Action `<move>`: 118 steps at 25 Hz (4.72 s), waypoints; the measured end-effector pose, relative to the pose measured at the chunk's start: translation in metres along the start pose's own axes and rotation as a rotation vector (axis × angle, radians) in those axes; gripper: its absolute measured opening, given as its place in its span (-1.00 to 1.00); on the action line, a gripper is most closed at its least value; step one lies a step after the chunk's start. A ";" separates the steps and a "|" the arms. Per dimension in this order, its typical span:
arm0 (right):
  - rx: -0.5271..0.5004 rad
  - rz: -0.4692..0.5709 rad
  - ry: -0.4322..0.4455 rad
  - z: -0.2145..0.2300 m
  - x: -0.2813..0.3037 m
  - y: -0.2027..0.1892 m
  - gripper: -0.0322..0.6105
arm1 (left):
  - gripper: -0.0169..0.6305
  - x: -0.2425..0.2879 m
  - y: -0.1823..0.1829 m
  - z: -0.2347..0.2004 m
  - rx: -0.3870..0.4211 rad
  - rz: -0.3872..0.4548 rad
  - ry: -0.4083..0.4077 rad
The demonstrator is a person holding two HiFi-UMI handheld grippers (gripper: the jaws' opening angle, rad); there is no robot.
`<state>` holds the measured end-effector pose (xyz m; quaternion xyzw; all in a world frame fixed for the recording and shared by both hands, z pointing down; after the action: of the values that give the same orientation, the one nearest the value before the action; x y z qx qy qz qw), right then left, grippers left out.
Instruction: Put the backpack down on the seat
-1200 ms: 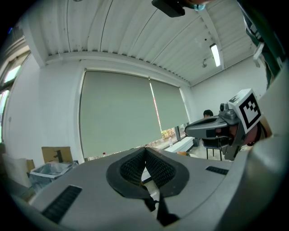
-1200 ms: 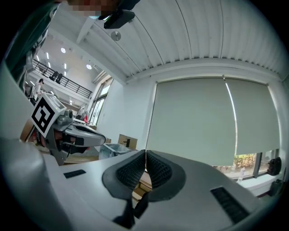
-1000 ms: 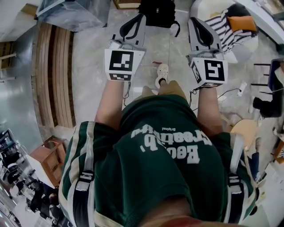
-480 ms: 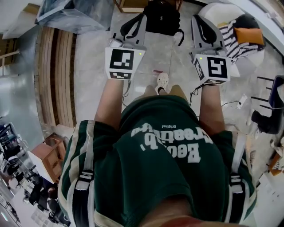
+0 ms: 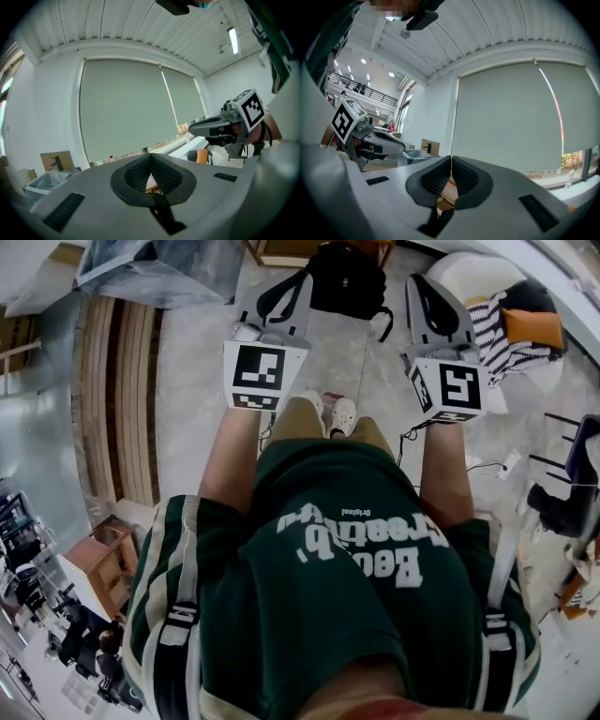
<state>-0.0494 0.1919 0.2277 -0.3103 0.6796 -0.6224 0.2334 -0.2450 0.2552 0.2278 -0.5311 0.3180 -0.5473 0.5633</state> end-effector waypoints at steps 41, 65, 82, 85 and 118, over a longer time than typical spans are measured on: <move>0.110 -0.302 -0.211 0.028 0.317 -0.159 -0.70 | -0.89 0.317 -0.174 -0.202 -0.065 -0.117 -0.348; 0.358 -0.795 0.211 0.140 0.434 -0.681 -0.12 | -0.21 0.564 -0.594 -0.111 -0.221 -0.692 -0.571; 0.371 -0.740 0.463 0.122 0.466 -0.661 -0.67 | -0.69 0.587 -0.587 -0.084 -0.140 -0.730 -0.689; 0.409 -0.727 0.461 0.118 0.457 -0.629 -0.67 | -0.69 0.573 -0.562 -0.087 -0.153 -0.739 -0.688; 0.154 -0.318 0.476 0.194 0.419 -0.164 -0.67 | -0.69 0.464 -0.111 -0.170 -0.089 -0.335 -0.502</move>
<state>-0.1836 -0.2477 0.3965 -0.2396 0.6087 -0.7563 -0.0104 -0.3438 -0.2123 0.3968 -0.7189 0.1003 -0.4697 0.5025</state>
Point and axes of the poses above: the fingertips, and each gripper's own axes: x forward along the fingers, z to its right, y out of its top, the point moved 7 cm from there along -x, backward along the fingers, and after that the axes turned 3 degrees about -z, right-handed, at the moved point
